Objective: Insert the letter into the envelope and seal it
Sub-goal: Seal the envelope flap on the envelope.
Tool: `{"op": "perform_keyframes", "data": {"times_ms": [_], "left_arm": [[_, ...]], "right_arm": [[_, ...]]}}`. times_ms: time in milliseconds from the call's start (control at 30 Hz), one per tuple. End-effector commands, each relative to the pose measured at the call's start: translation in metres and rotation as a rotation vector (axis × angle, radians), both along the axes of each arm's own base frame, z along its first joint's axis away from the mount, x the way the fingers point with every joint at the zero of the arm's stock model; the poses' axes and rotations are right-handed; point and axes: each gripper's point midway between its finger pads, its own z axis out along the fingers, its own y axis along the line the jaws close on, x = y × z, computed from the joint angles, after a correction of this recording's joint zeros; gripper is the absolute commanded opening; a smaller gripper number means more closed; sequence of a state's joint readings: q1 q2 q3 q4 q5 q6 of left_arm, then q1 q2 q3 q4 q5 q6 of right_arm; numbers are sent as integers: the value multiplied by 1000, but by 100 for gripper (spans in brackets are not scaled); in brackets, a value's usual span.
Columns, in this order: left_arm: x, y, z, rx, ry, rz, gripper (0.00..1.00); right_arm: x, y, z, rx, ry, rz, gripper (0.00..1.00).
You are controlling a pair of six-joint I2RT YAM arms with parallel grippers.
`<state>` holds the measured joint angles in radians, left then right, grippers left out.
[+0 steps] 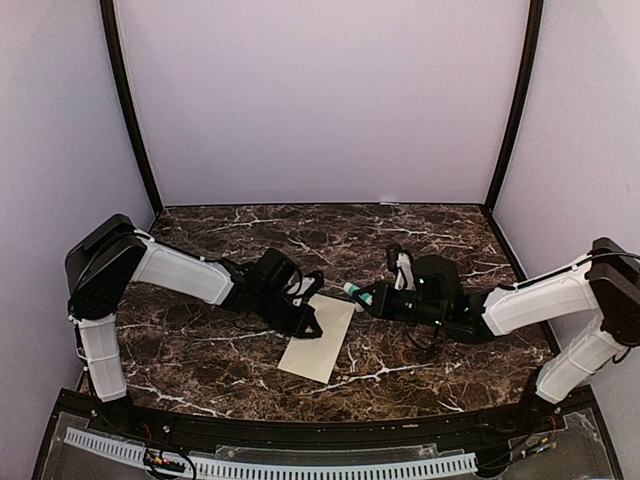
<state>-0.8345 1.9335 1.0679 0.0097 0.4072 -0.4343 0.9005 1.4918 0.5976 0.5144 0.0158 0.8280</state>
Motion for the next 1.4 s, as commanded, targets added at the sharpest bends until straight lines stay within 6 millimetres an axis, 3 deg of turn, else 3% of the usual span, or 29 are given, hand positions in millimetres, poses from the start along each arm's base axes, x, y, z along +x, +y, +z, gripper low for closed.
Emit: {"op": "perform_keyframes", "data": {"times_ms": [0, 167, 467, 600, 867, 1267, 1367], "left_arm": [[-15, 21, -31, 99, 51, 16, 7], [-18, 26, -34, 110, 52, 17, 7], [-12, 10, 24, -21, -57, -33, 8], [-10, 10, 37, -42, -82, -37, 8], [-7, -1, 23, -62, -55, -41, 8], [-12, 8, -13, 4, -6, -25, 7], [-8, 8, -10, 12, -19, -19, 7]], "right_arm": [[3, -6, 16, 34, -38, -27, 18], [2, -8, 15, 34, -36, -29, 18], [1, -8, 13, 39, -28, -22, 18], [0, -6, 13, 42, -27, -18, 18], [0, -4, 13, 38, -25, -7, 18], [-1, -4, 11, 37, -21, -7, 18], [-1, -5, 12, 35, -24, -13, 18]]}}
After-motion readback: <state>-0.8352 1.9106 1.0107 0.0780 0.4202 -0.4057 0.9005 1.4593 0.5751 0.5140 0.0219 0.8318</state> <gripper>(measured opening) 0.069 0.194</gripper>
